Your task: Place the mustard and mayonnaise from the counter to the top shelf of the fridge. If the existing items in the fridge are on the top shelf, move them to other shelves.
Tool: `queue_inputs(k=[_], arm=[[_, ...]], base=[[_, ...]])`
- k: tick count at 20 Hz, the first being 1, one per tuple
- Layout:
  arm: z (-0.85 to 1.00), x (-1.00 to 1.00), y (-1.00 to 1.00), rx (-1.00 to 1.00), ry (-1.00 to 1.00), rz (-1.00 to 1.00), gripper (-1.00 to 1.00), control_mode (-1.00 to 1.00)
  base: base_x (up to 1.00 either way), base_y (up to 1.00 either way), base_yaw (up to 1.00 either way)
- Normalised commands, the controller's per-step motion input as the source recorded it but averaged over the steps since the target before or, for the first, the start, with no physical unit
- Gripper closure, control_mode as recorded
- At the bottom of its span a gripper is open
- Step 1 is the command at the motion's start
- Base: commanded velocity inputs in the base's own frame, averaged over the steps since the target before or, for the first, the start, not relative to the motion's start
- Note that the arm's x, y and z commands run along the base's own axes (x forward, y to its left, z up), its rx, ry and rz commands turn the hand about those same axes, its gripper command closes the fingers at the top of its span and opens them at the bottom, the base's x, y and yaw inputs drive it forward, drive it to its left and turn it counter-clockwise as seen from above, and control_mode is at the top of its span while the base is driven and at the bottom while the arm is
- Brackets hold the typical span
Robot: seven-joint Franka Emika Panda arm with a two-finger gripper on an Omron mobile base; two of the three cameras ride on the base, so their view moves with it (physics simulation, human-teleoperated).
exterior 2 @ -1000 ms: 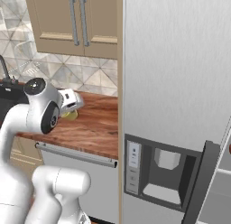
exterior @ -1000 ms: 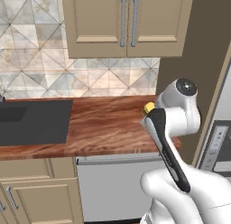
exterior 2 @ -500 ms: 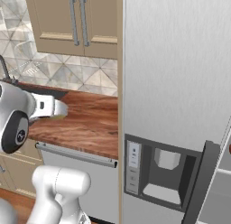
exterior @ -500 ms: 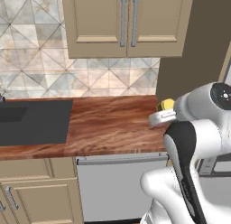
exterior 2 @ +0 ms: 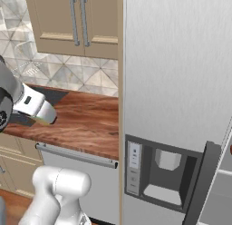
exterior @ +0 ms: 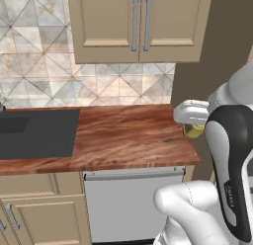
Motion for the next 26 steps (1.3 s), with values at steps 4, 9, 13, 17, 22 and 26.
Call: queue_inputs(k=[4,9,13,17,22,26], arm=[[0.00,0.00,0.00,0.00,0.00,0.00,1.00,-1.00],[-0.01,-0.28,0.00,0.00,0.00,0.00,1.00,1.00],[0.00,0.00,0.00,0.00,0.00,0.00,1.00,1.00],[0.00,0.00,0.00,0.00,0.00,0.00,1.00,1.00],[0.00,0.00,0.00,0.00,0.00,0.00,1.00,1.00],[0.00,0.00,0.00,0.00,0.00,0.00,1.00,1.00]], base=[[0.00,0.00,0.00],[-0.60,-0.03,0.00],[-1.00,-0.49,0.00],[-0.63,-0.99,-0.06],[0.11,-1.00,-0.12],[0.34,-0.83,-0.02]])
